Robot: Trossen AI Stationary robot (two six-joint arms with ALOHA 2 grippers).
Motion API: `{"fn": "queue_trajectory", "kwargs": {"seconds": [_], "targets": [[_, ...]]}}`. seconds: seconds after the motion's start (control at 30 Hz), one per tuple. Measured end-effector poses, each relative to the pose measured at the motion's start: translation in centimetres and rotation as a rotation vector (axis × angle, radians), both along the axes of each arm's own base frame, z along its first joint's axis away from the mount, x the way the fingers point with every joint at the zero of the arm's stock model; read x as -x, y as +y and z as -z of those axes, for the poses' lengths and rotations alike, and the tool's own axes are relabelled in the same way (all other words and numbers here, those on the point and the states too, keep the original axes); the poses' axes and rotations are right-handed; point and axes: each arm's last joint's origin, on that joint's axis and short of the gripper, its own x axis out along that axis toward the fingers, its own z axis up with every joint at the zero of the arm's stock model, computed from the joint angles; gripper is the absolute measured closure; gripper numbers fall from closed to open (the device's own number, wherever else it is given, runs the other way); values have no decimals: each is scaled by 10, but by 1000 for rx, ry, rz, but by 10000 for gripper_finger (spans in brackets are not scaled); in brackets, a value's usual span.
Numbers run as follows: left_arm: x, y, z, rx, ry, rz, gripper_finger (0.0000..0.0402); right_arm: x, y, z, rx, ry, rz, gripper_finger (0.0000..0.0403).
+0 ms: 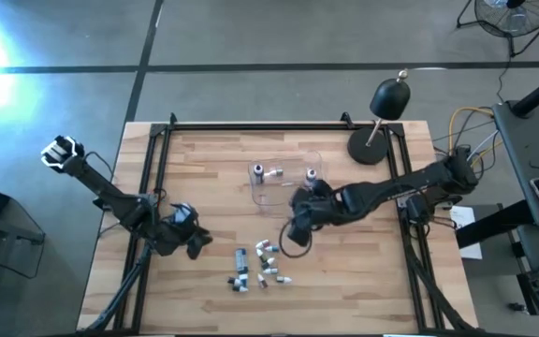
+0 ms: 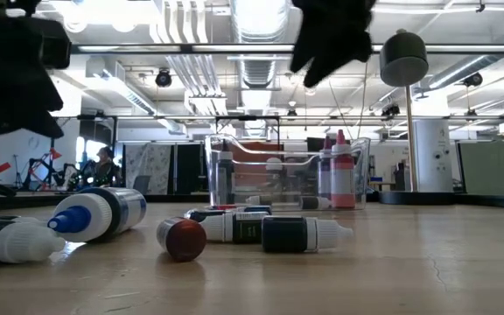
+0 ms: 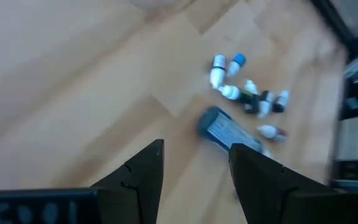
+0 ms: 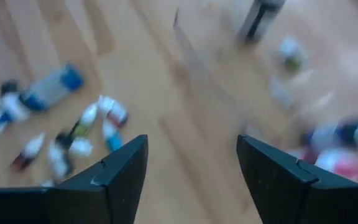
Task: Pick & Place food coloring
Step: Put the large blue food coloring bottle into the transparent bin
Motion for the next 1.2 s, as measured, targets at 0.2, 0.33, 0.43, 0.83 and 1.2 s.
{"fn": "queue_trajectory", "kwargs": {"seconds": [0.2,0.33,0.43,0.83,1.2], "targets": [[-2,-2,14,154,12,-93,246,17,21,16,-142,98,89,178],[-8,-8,11,188,41,-94,250,24,32,30,-286,143,169,177],[-17,-16,6,184,62,-58,254,28,42,38,-318,157,218,177],[-50,-52,30,120,337,279,258,28,78,58,-417,48,226,177],[-97,-66,49,13,382,331,258,15,96,73,-465,-29,201,177]]}}
